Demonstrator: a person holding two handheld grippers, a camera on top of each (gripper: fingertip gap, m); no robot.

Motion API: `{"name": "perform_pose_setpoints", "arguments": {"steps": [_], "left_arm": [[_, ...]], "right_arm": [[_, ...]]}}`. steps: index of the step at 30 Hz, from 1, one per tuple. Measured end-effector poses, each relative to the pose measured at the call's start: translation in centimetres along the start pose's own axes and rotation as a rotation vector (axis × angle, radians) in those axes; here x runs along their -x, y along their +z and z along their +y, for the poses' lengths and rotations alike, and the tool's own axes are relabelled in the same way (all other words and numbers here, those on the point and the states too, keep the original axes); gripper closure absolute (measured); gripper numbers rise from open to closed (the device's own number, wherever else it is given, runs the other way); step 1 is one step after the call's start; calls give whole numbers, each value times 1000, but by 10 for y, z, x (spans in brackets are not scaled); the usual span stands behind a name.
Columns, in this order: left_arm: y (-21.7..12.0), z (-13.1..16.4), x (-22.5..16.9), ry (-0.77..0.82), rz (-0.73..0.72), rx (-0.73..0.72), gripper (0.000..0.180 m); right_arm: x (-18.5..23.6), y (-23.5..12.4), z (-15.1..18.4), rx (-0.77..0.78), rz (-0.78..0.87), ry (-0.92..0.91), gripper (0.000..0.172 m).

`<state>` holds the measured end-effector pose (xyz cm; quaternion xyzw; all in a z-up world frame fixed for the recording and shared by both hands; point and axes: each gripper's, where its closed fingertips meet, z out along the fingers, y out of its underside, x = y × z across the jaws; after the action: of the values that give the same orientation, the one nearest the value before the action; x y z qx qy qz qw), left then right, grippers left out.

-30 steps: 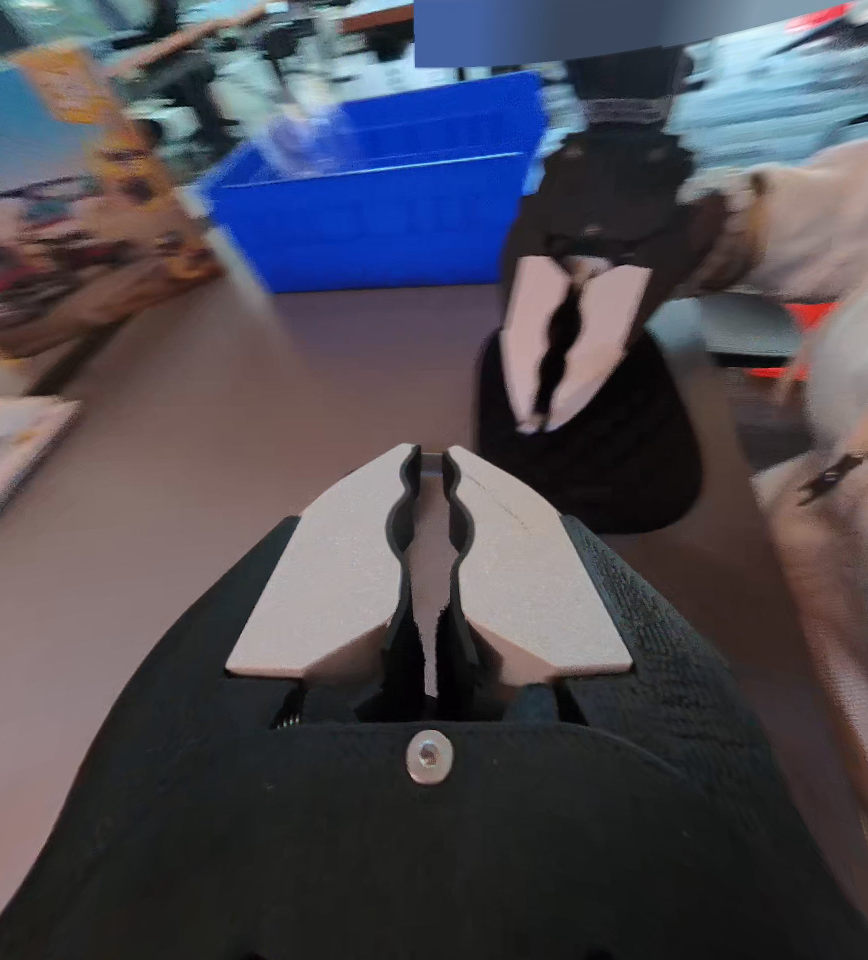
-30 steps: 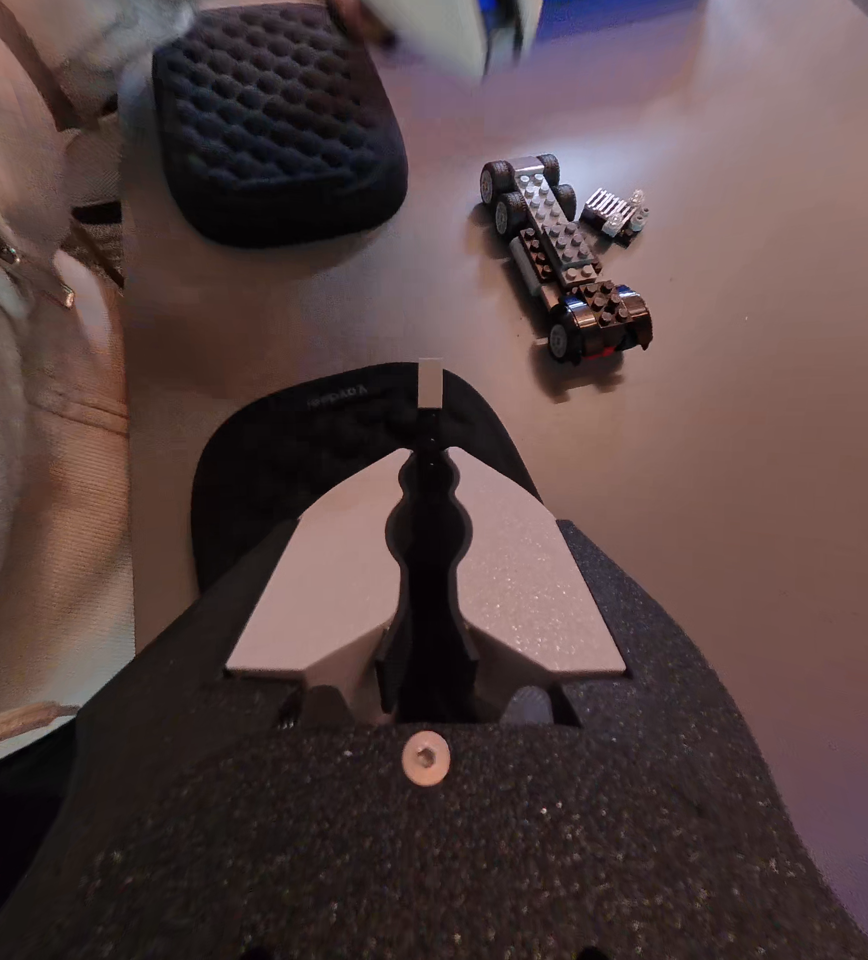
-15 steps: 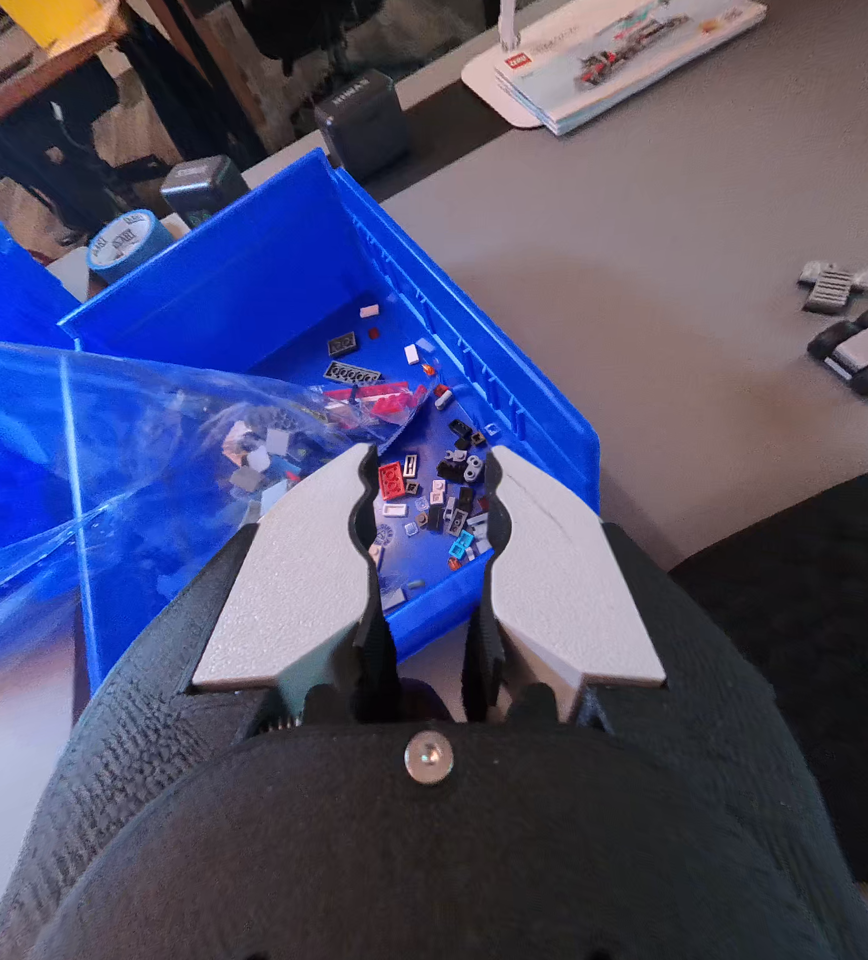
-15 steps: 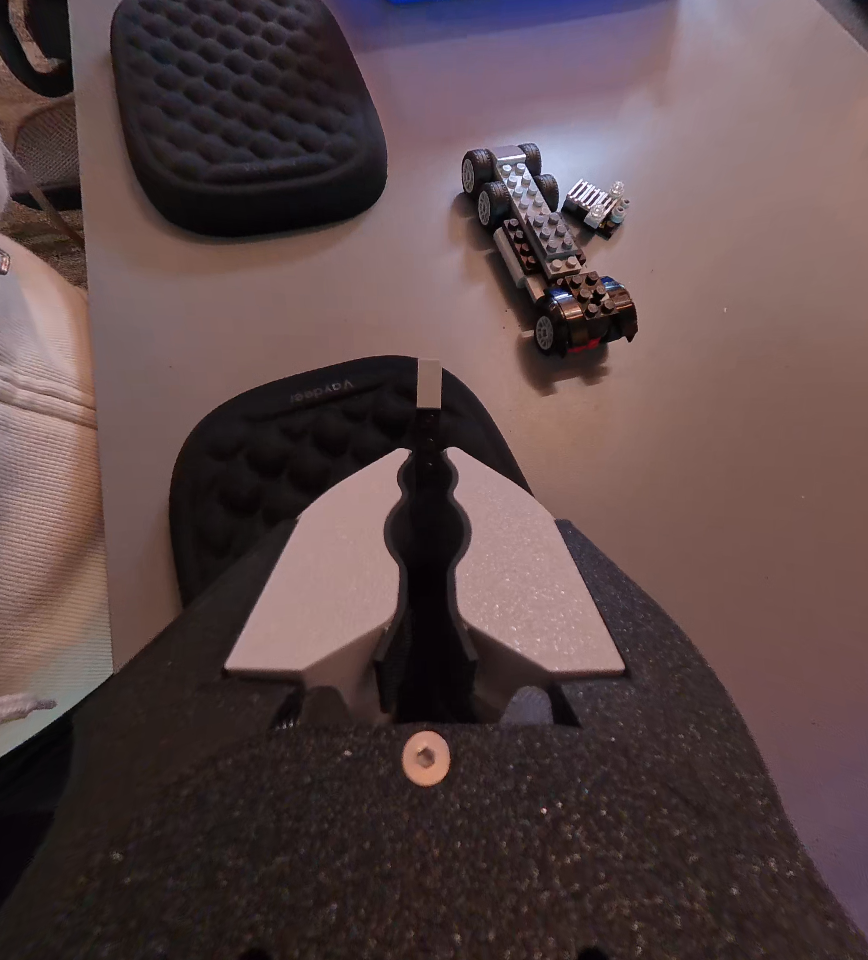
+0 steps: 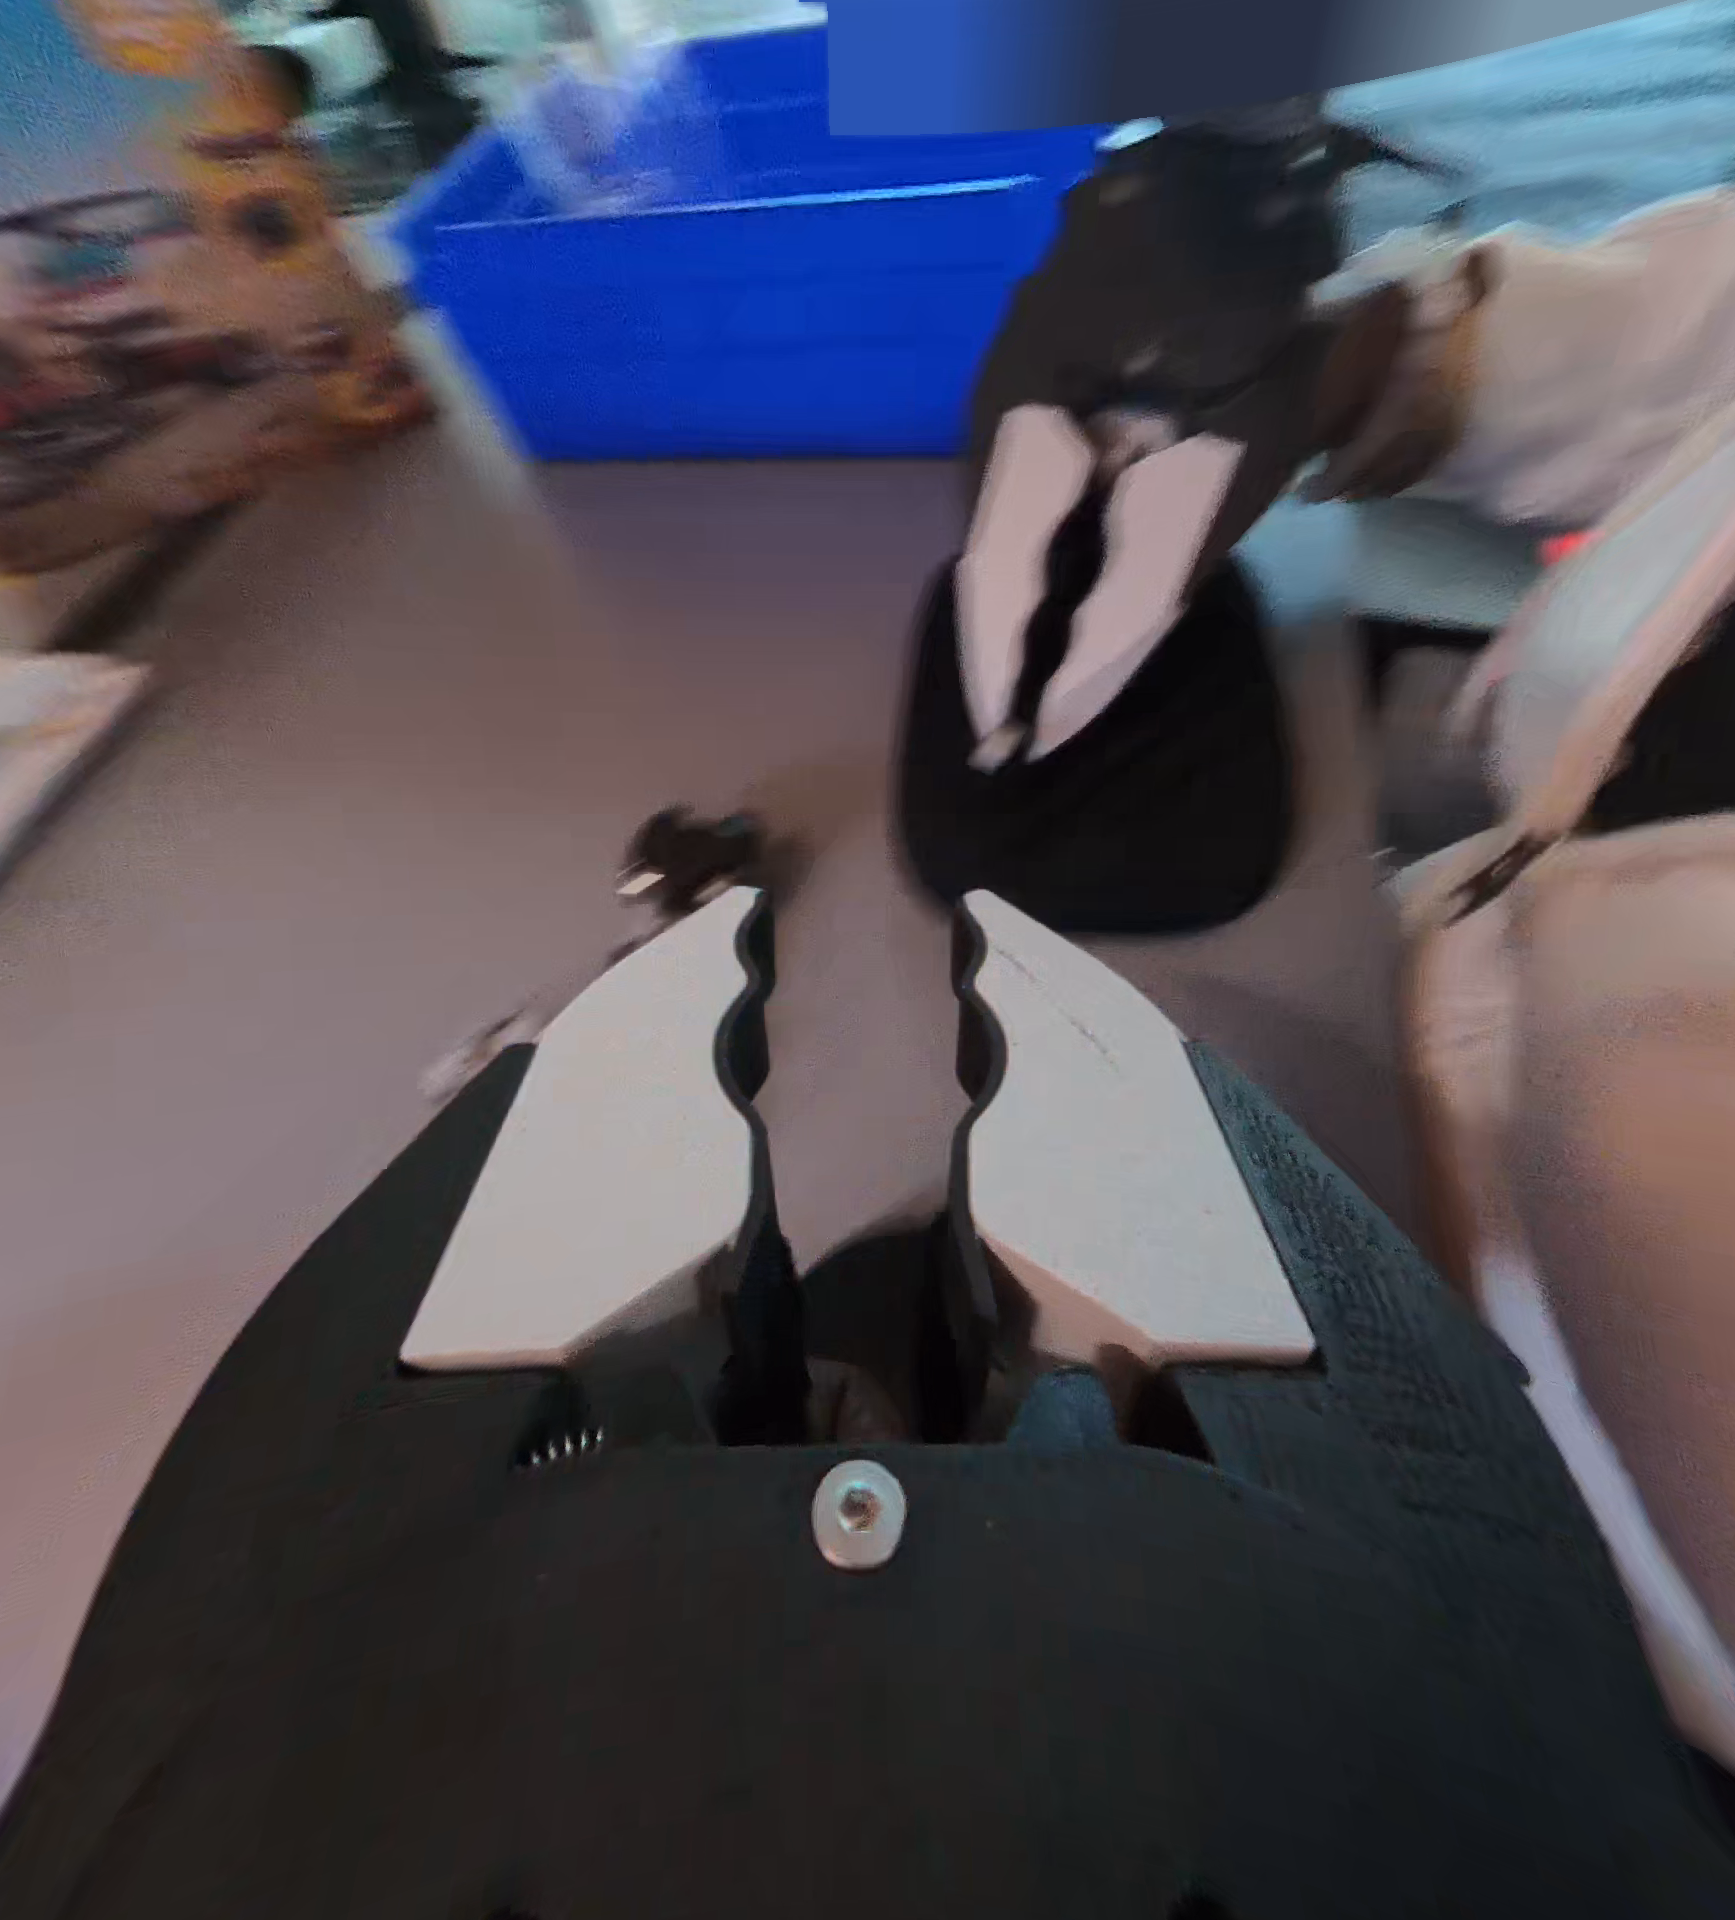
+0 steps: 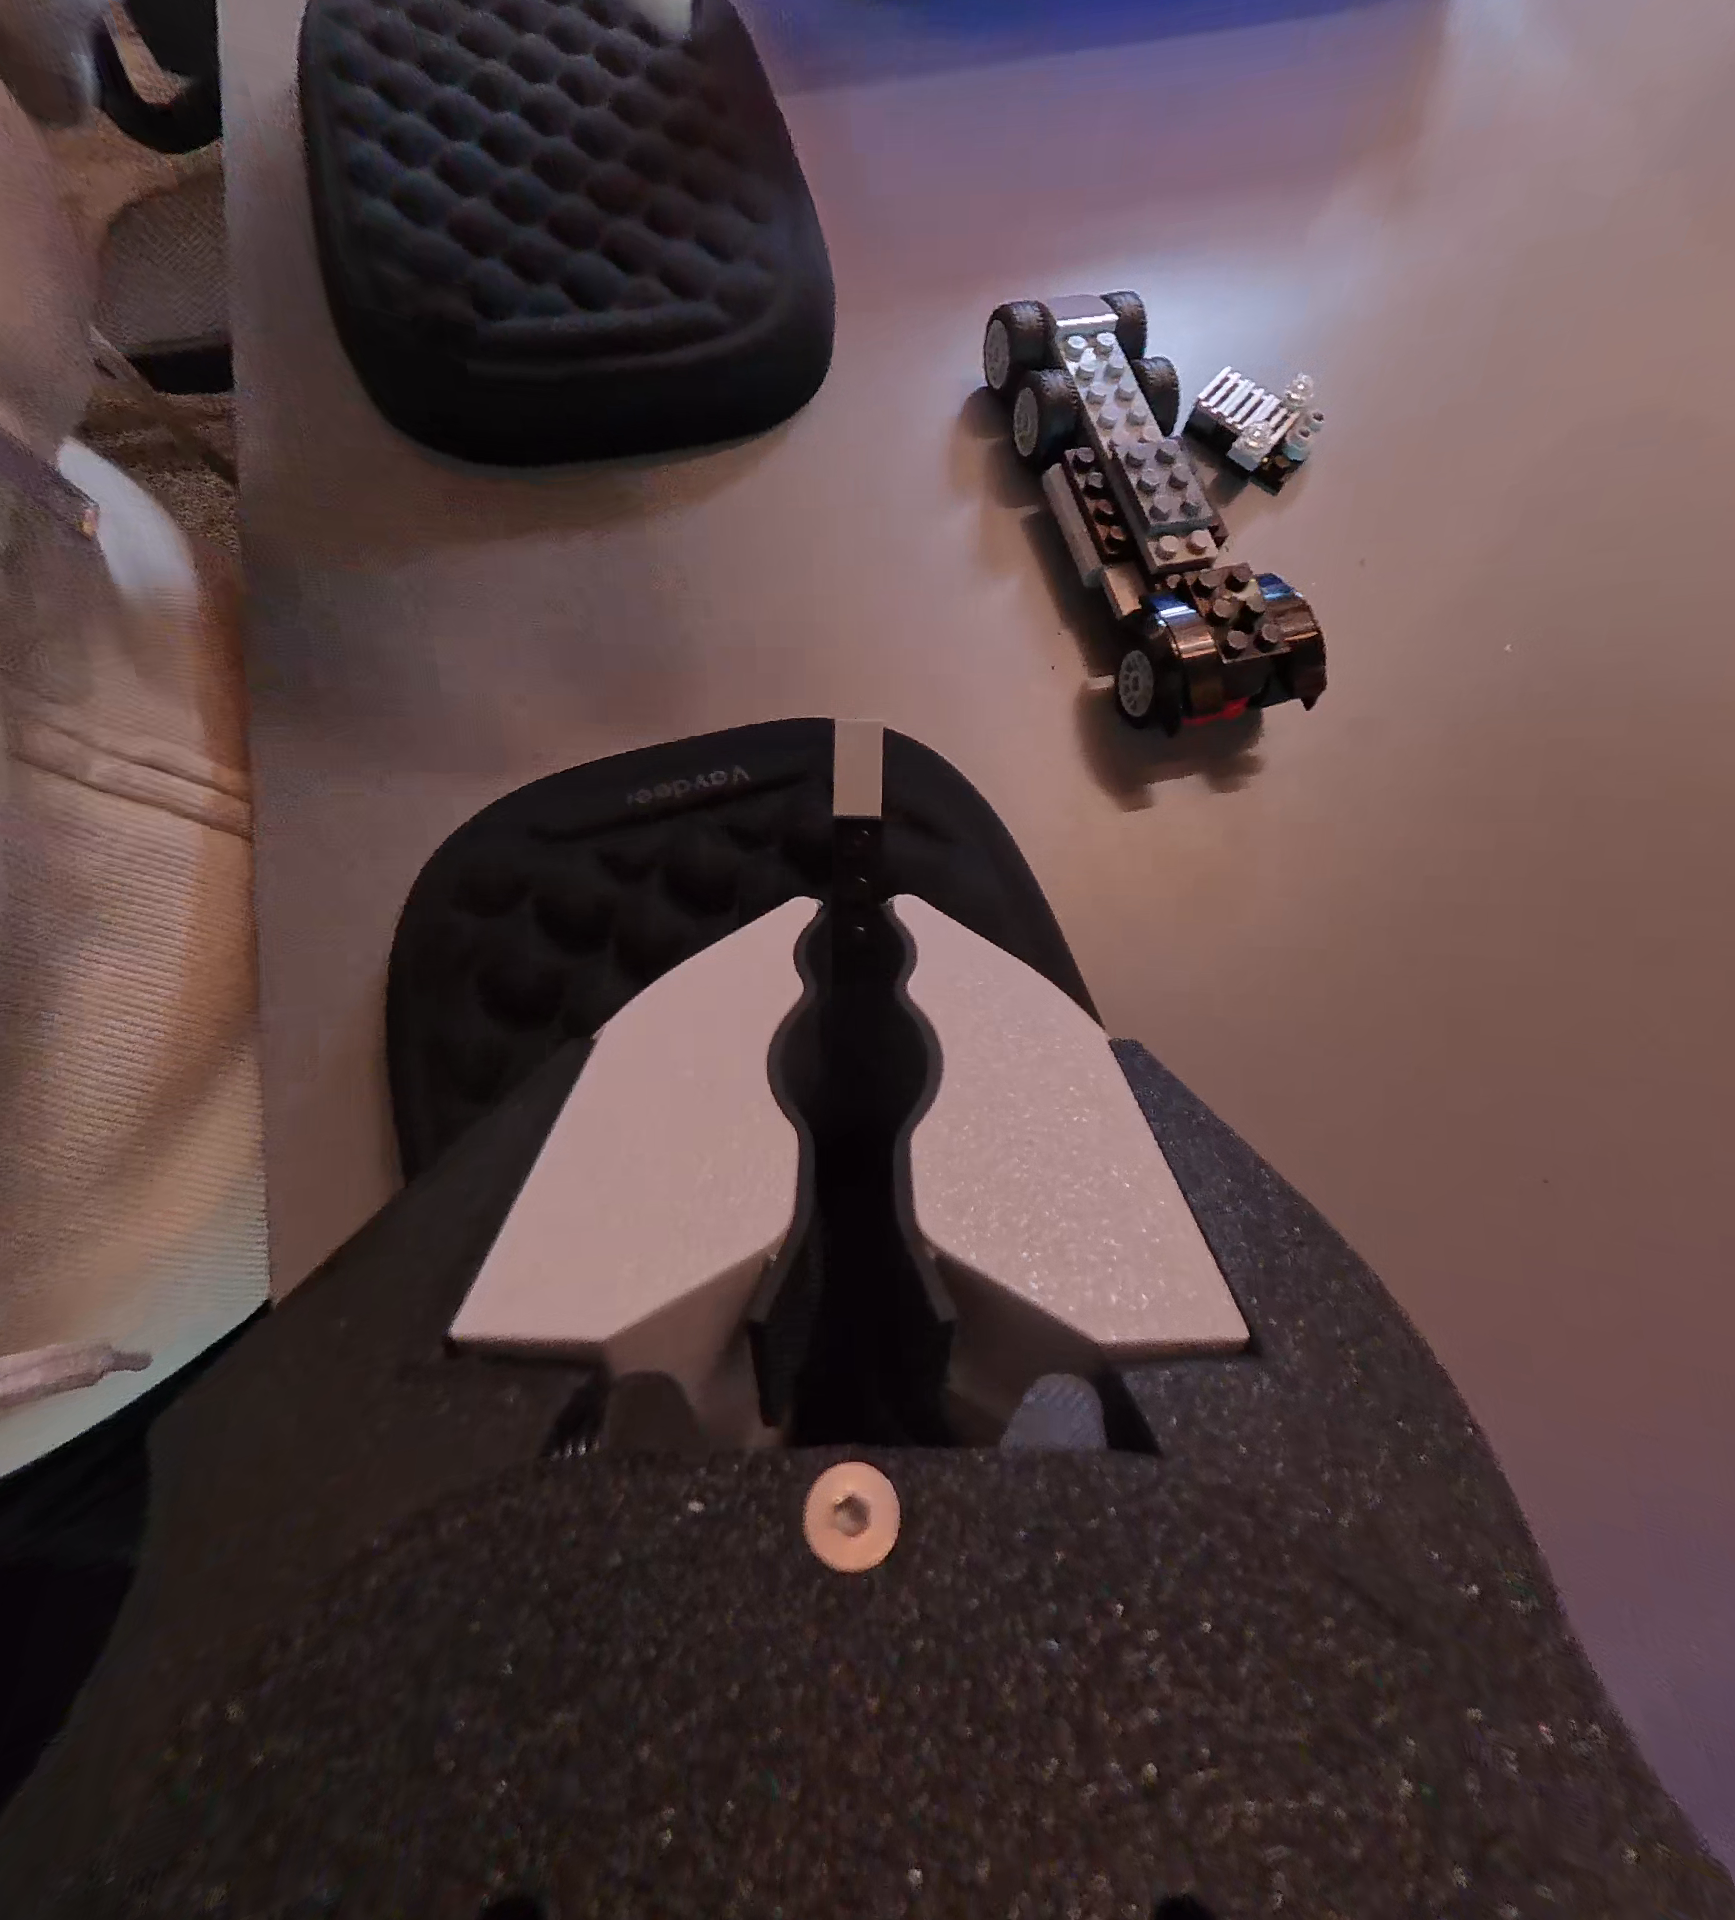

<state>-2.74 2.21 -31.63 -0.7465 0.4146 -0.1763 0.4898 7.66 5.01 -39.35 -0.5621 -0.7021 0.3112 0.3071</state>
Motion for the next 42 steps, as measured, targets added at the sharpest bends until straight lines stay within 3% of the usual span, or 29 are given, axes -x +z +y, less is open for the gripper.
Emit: {"name": "perform_pose_setpoints", "arguments": {"steps": [3, 7, 12, 18, 22, 28, 29, 31, 33, 37, 40, 42], "left_arm": [[58, -7, -36, -34, 205, 5, 153], [103, 8, -46, 158, 215, 156, 158], [113, 9, -56, 206, 294, 187, 171], [112, 9, -58, 157, 325, 154, 172], [112, 10, -61, 200, 328, 139, 172], [105, 4, -65, 254, 318, 31, 173], [100, -10, -70, 224, 348, -71, 172], [72, -70, -77, 27, 473, -377, 173], [74, -74, -43, 101, 288, -348, 172], [56, -48, 4, 67, 98, -238, 172], [11, -23, 48, 41, -183, -139, 172], [-36, -14, 78, -61, -399, -173, 172]], "right_arm": [[4, 0, -1, 24, -18, -16, 164], [7, -1, 3, 86, -25, -54, 163], [7, -2, 5, 94, -46, -50, 163], [7, 0, -2, 53, -80, -16, 158], [13, 6, -1, 86, -116, -57, 163], [20, 12, -4, 70, -177, 19, 163], [19, 16, 1, 112, -162, 19, 163], [19, 18, 0, 118, -164, 15, 163], [18, 17, -1, 91, -173, 32, 163], [14, 12, -6, 22, -155, 59, 163], [11, 11, -8, -8, -136, 62, 163], [10, 10, -9, -20, -127, 66, 163]]}}
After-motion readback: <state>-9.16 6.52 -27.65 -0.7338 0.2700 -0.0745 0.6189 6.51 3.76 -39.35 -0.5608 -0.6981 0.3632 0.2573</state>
